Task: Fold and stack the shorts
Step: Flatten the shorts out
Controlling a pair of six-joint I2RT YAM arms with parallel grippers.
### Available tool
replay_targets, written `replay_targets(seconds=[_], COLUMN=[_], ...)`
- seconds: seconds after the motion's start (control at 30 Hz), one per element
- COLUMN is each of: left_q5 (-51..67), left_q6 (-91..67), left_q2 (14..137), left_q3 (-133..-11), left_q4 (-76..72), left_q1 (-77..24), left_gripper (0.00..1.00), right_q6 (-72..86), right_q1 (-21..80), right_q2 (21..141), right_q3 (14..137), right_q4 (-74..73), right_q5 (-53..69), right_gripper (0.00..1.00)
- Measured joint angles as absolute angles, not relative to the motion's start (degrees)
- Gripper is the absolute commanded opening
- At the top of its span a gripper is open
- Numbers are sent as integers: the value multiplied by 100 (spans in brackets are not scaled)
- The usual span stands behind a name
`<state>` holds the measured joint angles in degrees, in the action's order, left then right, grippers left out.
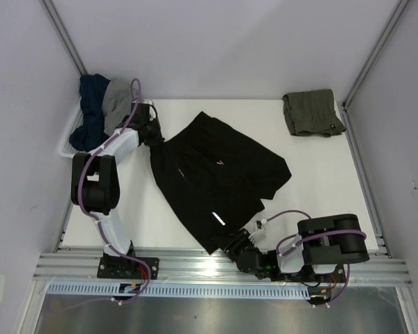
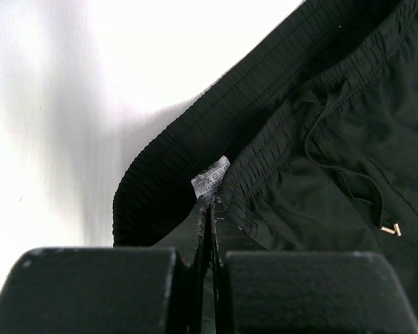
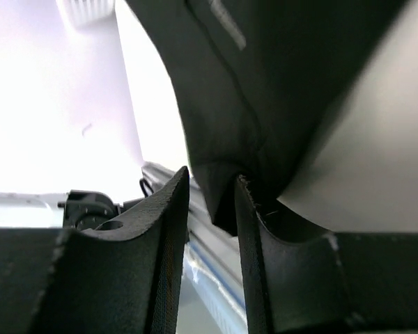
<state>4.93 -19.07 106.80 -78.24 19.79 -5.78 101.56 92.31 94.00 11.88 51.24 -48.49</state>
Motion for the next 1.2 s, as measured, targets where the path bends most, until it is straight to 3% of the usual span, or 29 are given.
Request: replay_targets(seconds=[0.37, 0.57, 0.8, 0.97, 1.1, 1.2], left_q5=[576, 631, 646, 655, 666, 668], left_q6=[-1951, -1953, -1955, -1955, -1953, -1955], left_q2=[10680, 10680, 10680, 10630, 10543, 10530], left_q3=[-7758, -7756, -7756, -7721, -7684, -7682], left_q4=[1938, 1935, 1927, 1896, 1890, 1872], left_q1=[-532, -513, -508, -508, -508, -506], left_gripper=[0, 0, 0, 0, 0, 0], right_q6=[11271, 11437, 11507, 11491, 11496, 11474], right_q1=[9428, 9474, 9476, 9474, 9430, 9402], right_q2=[10038, 10062, 10086, 10186, 10368, 10433], right_q3=[1013, 1017, 1144, 1267, 1251, 1184], right_q4=[5542, 5367, 5332, 5253, 5450, 5701], right_q5=[-5555, -5719, -5806, -5752, -5730, -5653], right_gripper=[39, 31, 45, 25, 0, 0])
